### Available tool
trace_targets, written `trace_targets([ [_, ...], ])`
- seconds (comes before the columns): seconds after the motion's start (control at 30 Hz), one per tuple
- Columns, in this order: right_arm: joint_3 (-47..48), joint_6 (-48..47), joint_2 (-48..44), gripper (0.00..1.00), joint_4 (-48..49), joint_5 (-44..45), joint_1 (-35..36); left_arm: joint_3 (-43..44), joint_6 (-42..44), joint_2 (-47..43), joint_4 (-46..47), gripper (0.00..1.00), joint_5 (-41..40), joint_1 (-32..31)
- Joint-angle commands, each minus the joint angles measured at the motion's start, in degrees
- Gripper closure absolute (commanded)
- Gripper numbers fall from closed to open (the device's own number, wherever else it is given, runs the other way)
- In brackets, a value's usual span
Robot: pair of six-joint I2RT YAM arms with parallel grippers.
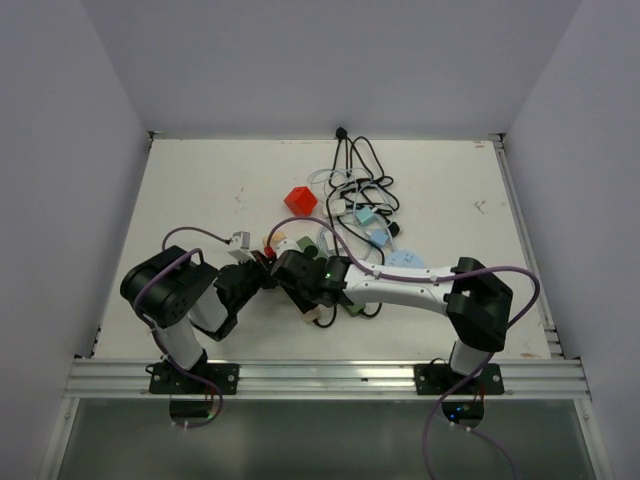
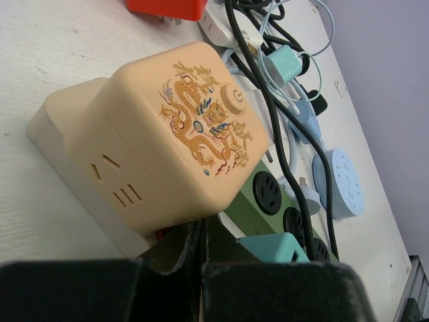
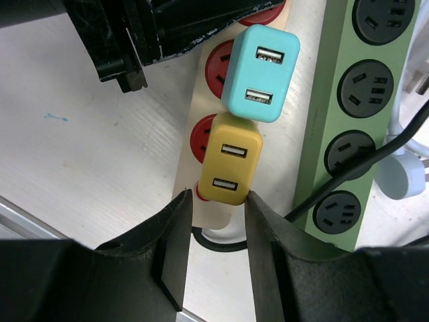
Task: Pull the plug off the socket
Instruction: Remove the plug from the socket.
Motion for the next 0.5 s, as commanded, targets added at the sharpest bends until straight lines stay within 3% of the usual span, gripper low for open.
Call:
trace_targets([
  [0.0,4.3,0.3,1.4,0.61,-2.5,1.2,3.3,-2.0,4.4,4.4,-22.3,1.0,-4.7,1.2],
  [0.17,-2.0,2.1,-3.2,0.63,3.7,-4.6,1.3,-1.8,4.4,4.9,-22.2,1.0,-4.3,1.2],
  [0.33,-11.3,5.7,-9.7,0.7,14.0,-16.9,-5.9,-1.7,4.2,5.7,-21.7,1.0,-3.7,1.4],
  [0.47,-11.0,4.3,-9.0,0.54,14.1,-17.7,-6.4,-1.5,4.2,5.9,-21.2,1.0,-3.3,1.5],
])
